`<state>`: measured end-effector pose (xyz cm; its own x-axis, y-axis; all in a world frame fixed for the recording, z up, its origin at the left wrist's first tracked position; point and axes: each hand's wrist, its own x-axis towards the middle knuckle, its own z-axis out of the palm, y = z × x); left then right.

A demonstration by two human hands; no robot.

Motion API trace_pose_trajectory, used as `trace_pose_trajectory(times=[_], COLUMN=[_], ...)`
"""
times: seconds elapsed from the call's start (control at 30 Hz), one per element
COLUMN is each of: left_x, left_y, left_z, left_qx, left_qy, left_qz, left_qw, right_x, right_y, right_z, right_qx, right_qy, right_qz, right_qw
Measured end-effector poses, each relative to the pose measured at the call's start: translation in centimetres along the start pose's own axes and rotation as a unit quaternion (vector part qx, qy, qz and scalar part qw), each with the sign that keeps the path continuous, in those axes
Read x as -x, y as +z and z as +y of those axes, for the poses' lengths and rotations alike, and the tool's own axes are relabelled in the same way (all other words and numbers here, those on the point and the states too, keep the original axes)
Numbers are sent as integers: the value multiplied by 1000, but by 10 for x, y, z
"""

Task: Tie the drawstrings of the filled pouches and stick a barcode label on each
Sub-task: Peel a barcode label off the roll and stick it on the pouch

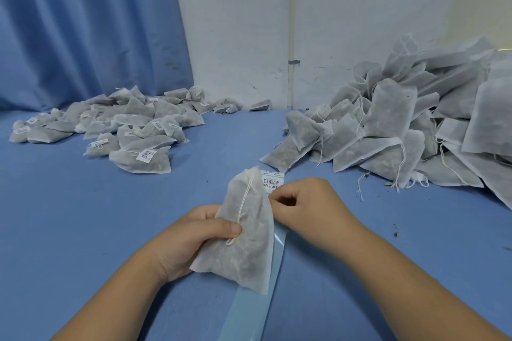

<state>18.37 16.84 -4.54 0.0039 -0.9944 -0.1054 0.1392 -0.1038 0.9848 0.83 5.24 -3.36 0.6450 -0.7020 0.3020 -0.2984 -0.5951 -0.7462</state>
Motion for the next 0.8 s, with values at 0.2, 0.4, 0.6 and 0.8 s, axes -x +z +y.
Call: trace_pose_trajectory(times=[0.2,0.4,0.6,0.8], left_x=[0,1,1,4], left_y=[-1,-3,-5,-8], left_z=[1,1,2,3], left_qx=[4,-1,12,-1], left_qy=[-4,-25,-27,-37], left_qz=[3,28,49,39], left_qw=[1000,999,998,999], right_x=[3,1,-3,-3], right_y=[2,-11,-21,-33], right_z=[-6,-3,1,3], right_qx=[-9,-97,-215,-251], right_qy=[-6,64,101,108], right_qz=[16,21,50,88], right_qw=[1000,993,970,958])
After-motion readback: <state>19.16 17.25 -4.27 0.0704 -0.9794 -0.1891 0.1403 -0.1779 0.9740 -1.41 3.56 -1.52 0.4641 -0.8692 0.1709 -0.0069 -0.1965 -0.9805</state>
